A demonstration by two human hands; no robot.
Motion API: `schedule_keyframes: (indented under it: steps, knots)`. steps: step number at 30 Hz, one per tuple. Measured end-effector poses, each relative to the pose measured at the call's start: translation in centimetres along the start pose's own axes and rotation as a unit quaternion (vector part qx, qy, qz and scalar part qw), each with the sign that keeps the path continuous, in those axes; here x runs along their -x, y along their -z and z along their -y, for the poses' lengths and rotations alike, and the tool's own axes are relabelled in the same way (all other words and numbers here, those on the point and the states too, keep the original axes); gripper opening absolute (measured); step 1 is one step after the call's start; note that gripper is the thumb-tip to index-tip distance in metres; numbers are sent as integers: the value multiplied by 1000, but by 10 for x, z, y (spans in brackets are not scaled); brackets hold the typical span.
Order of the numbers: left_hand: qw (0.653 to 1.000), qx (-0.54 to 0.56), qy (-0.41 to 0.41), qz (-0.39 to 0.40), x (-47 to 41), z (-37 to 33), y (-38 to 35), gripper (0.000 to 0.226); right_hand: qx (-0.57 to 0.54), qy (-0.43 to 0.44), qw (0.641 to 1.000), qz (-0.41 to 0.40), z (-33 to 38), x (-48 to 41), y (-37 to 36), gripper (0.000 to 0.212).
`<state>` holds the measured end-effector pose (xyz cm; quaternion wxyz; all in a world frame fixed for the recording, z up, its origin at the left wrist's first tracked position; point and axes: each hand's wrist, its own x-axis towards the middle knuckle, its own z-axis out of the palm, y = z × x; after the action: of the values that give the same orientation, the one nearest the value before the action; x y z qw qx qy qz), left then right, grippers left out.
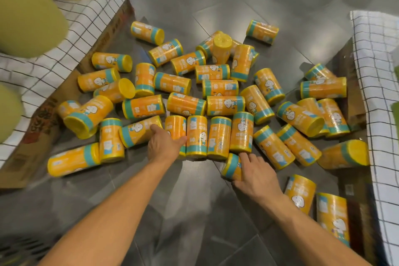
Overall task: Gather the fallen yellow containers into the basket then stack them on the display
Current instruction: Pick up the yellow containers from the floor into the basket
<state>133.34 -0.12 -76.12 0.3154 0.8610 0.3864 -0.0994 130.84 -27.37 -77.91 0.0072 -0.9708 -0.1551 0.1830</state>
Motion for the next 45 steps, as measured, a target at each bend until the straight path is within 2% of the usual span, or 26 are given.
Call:
schedule_keyframes:
  steps: [2,5,7,11,14,18,19,23,24,27,28,31,33,35,38,40,45]
  knots:
    - [1000,7,22,13,6,-2,13,91,-97,-26,994,33,3,5,19,70]
    - [998,54,20,22,19,-11,44,87,-310,-54,949,38,13,13,58,66]
    - [996,82,16,20,28,-22,74,81,-377,-66,923,28,27,14,89,67]
    - [978,209,11,-11,50,-52,149,45,-448,-35,893,19,68,8,161,62]
    - [963,267,-4,-43,71,-66,218,46,-477,2,879,15,111,14,222,58]
    - [958,273,-41,-73,97,-68,303,61,-492,51,869,15,159,26,284,47]
    - [955,280,-51,-81,104,-62,324,58,-496,67,866,14,174,31,298,44]
    - [943,301,-70,-124,139,-14,398,32,-479,157,863,31,246,61,347,29]
    - [942,305,-60,-129,150,3,414,32,-474,183,860,43,266,70,356,28]
    - [942,288,-3,-171,181,64,452,72,-440,237,862,88,328,95,369,39]
    - [941,284,17,-184,191,87,462,77,-416,253,868,101,350,104,369,43]
    - [930,281,72,-225,215,152,479,57,-353,307,873,137,409,133,362,50]
    - [922,276,118,-245,227,190,482,39,-301,332,879,163,441,154,352,48]
    - [915,282,158,-242,231,226,475,35,-231,356,886,189,467,178,339,42]
    - [917,253,213,-222,224,274,453,48,-62,390,903,167,495,205,306,73]
    - [918,241,246,-196,215,299,433,54,26,395,904,162,507,212,281,81]
    - [915,233,297,-142,192,322,379,57,159,399,883,191,515,208,228,55]
